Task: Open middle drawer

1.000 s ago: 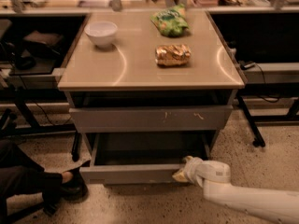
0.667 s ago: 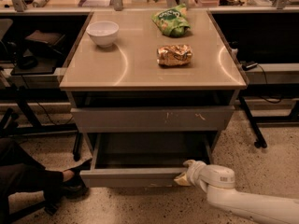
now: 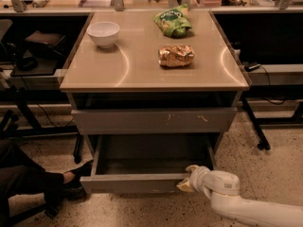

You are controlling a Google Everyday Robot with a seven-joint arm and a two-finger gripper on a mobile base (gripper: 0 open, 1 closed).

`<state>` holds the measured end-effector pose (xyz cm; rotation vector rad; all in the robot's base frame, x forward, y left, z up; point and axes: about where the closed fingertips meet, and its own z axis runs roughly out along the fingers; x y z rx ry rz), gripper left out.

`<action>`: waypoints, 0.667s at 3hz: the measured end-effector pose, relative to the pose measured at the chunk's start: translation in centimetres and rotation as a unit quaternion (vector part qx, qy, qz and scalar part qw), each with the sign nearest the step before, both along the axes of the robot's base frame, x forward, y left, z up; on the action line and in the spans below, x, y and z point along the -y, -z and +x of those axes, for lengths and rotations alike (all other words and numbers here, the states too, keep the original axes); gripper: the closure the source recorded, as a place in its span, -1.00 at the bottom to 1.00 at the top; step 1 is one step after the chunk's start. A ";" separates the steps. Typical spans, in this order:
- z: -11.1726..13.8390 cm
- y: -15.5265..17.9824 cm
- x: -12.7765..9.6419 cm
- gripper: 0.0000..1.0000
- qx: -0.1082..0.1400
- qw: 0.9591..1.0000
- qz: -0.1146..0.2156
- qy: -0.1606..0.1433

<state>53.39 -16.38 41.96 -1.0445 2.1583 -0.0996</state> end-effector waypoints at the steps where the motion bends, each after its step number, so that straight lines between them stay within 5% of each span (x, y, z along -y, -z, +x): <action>1: -1.1 -0.3 0.3 1.00 0.004 1.000 0.000 0.005; 2: -1.1 -0.3 0.3 1.00 0.004 1.000 0.000 0.005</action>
Offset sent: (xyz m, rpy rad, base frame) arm -0.2585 -0.0821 0.0332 -0.0026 -0.1886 -0.2718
